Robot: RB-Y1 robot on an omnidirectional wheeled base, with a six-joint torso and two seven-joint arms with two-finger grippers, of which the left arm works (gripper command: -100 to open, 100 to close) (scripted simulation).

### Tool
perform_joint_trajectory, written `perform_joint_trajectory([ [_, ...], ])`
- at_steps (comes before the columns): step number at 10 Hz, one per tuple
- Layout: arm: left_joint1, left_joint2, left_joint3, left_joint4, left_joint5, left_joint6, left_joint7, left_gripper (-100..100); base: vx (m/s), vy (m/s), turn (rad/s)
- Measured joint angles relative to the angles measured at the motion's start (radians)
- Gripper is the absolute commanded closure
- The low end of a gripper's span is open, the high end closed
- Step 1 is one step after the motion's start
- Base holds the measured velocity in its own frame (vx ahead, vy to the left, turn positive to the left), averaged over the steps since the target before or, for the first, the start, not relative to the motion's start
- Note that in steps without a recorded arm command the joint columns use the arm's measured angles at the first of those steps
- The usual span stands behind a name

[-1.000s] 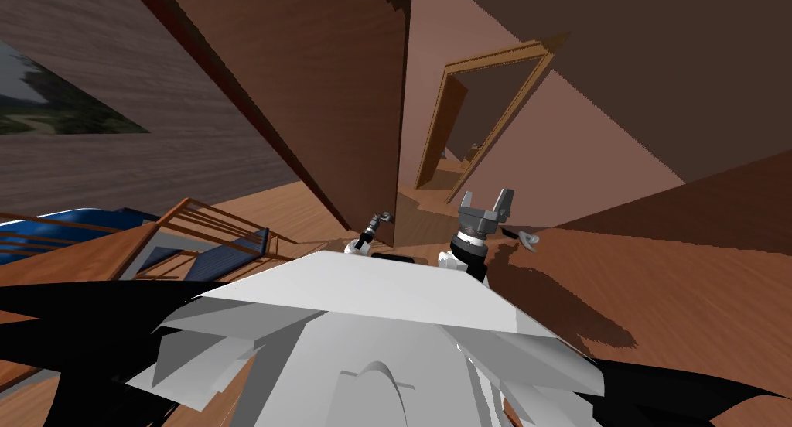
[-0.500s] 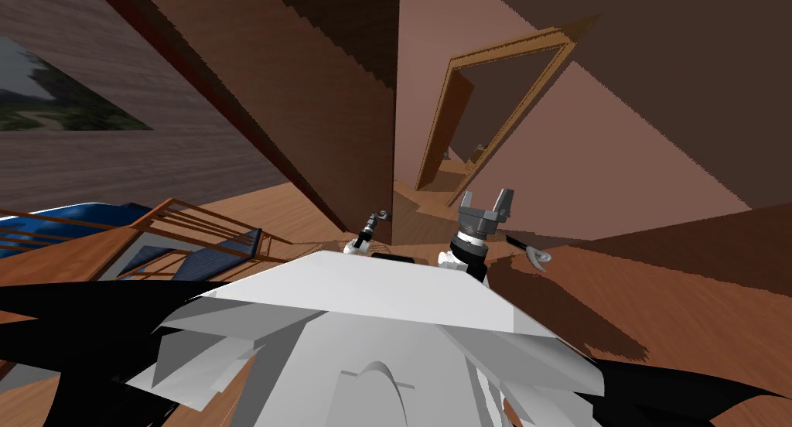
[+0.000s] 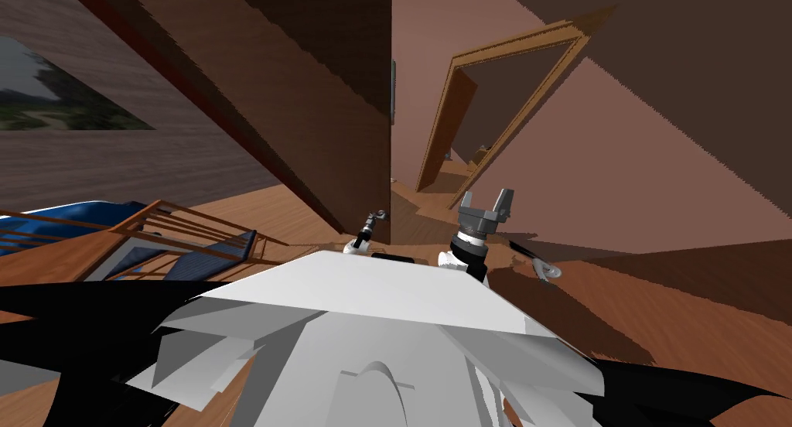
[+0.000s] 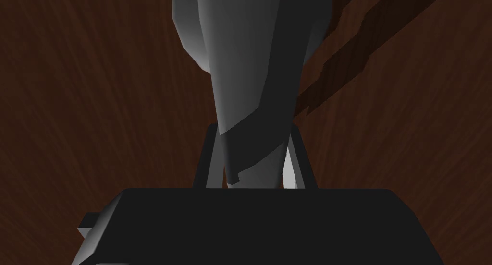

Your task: Push the door open

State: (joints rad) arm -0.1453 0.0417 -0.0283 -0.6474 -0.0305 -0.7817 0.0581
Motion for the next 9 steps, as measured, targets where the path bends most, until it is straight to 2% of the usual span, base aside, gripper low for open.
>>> perform_joint_trajectory([
  [2,-0.002,0.002,0.013,0.019,0.007,-0.004,-0.008,100,0.203,-0.074,0.034],
  [3,0.016,0.006,0.015,-0.011,0.008,0.01,-0.008,100,0.204,-0.079,0.038],
  [5,-0.003,0.01,0.035,0.015,0.019,-0.002,-0.017,100,0.216,-0.08,0.053],
  [6,-0.016,0.014,0.046,0.037,0.026,-0.015,-0.02,100,0.132,-0.071,0.03],
  [8,-0.009,0.016,0.062,0.017,0.033,-0.009,-0.029,100,0.147,-0.083,0.056],
  [9,0.013,0.015,0.069,-0.016,0.037,0.006,-0.033,100,0.168,-0.091,0.068],
])
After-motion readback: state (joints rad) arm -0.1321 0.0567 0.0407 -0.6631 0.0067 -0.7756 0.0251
